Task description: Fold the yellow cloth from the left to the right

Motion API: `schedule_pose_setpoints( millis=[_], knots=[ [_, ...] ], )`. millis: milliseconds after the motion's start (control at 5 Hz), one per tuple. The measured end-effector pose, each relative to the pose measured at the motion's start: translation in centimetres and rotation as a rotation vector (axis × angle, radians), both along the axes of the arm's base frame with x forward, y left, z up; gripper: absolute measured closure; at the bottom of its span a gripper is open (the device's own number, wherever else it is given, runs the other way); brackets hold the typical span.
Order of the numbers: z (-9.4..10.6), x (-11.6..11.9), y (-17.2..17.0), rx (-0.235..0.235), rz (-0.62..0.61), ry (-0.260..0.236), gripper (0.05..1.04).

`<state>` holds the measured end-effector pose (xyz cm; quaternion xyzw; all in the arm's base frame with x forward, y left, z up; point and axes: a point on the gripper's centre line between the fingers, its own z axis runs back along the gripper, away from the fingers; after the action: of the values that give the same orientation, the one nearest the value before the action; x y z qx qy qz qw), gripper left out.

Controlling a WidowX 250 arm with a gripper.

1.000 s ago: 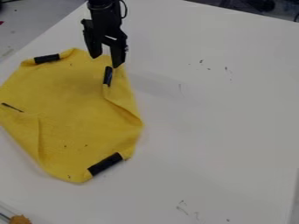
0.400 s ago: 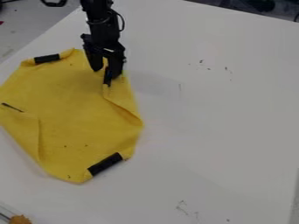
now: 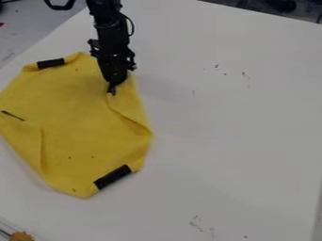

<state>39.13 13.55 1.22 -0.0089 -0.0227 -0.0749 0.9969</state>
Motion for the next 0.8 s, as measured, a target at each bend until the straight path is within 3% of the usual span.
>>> schedule_pose_setpoints(
  millis=[200,400,800],
  knots=[
    [0.4,0.0,-0.2,0.031,-0.011,0.029,0.941],
    [1.3,0.2,-0.1,0.067,-0.008,0.015,1.015],
    [5.5,-1.1,0.7,0.165,0.019,-0.044,1.022]
  ],
)
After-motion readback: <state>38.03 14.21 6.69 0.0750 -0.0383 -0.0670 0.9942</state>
